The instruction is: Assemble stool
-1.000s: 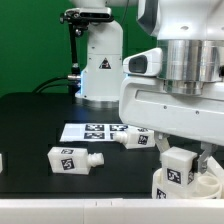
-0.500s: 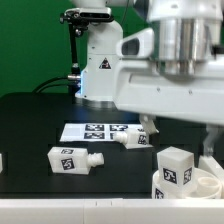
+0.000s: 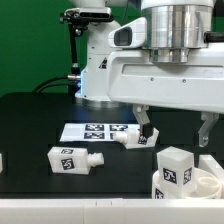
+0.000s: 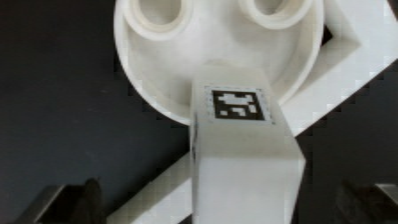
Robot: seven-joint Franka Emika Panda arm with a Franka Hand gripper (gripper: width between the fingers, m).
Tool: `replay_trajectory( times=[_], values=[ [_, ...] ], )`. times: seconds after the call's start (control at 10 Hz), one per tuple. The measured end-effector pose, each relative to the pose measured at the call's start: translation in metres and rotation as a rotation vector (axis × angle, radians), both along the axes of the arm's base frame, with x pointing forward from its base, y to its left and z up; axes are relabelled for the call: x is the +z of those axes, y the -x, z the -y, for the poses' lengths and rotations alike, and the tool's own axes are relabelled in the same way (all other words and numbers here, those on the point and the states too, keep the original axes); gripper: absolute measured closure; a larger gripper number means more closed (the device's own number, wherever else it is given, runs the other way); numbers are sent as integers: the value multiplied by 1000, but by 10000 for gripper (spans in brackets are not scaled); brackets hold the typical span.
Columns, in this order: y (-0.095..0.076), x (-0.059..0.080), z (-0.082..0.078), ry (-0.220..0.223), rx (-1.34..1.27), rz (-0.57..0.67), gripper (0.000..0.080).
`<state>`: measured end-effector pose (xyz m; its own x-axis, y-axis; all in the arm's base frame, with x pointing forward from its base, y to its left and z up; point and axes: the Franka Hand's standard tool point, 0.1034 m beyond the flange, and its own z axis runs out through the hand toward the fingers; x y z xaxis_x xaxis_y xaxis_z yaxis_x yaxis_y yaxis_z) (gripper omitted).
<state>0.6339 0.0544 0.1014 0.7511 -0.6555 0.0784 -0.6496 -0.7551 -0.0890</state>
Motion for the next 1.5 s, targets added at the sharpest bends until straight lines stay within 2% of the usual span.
replay_trajectory(
  times=[0.1,0.3,0.4,0.5,0.8,1.0,1.2,1.5],
  values=[
    [1,0,2,0,0,-1,150],
    [15,3,33,-46,-75,-4,150],
    [18,7,47,-48,-80,-3,150],
    [17,6,47,-38,-73,17,150],
    [17,3,47,-46,-84,12,150],
    [24,-1,71,-95,-209,0,150],
    [34,-9,87,-77,-166,-7,150],
    [34,-9,85,-76,-155,-5,150]
  ],
)
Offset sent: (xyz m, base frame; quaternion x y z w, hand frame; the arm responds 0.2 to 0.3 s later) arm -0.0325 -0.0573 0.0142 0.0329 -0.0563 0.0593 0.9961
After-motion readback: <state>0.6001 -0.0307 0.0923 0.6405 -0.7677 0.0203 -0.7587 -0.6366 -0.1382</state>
